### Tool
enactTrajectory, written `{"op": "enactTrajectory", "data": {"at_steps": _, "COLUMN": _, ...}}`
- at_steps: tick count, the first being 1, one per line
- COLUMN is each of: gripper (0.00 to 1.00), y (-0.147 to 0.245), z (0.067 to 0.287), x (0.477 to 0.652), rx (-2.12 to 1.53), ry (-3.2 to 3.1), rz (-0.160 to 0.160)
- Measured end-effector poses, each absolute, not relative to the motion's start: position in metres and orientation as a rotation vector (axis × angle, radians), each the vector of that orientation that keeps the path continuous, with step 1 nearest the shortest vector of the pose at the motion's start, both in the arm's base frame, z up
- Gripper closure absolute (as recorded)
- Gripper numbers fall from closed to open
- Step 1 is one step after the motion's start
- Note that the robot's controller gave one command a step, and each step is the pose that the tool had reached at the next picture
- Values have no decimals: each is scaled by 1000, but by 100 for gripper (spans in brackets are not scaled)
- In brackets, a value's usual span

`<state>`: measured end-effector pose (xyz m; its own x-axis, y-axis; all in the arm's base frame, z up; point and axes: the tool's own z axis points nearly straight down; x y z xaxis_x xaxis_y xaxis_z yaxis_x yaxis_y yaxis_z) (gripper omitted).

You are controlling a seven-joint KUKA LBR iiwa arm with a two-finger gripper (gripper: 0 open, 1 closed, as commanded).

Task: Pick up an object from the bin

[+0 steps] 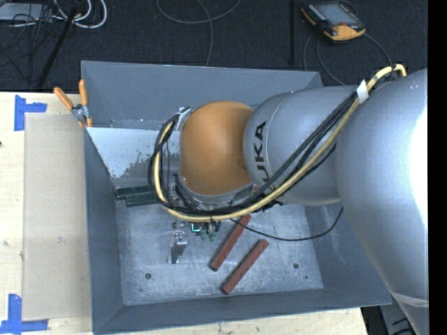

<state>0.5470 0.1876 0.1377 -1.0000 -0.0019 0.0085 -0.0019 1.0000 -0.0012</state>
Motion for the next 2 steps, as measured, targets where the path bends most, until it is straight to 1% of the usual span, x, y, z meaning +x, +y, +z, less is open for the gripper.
{"op": "enactTrajectory", "data": {"at_steps": 1, "gripper": 0, "y": 187, "z": 142, "x": 549, "rx": -2, "ry": -3140, "rz": 0}}
{"op": "enactTrajectory", "data": {"at_steps": 2, "gripper": 0, "y": 151, "z": 164, "x": 579, "rx": 74, "ry": -3139, "rz": -1}}
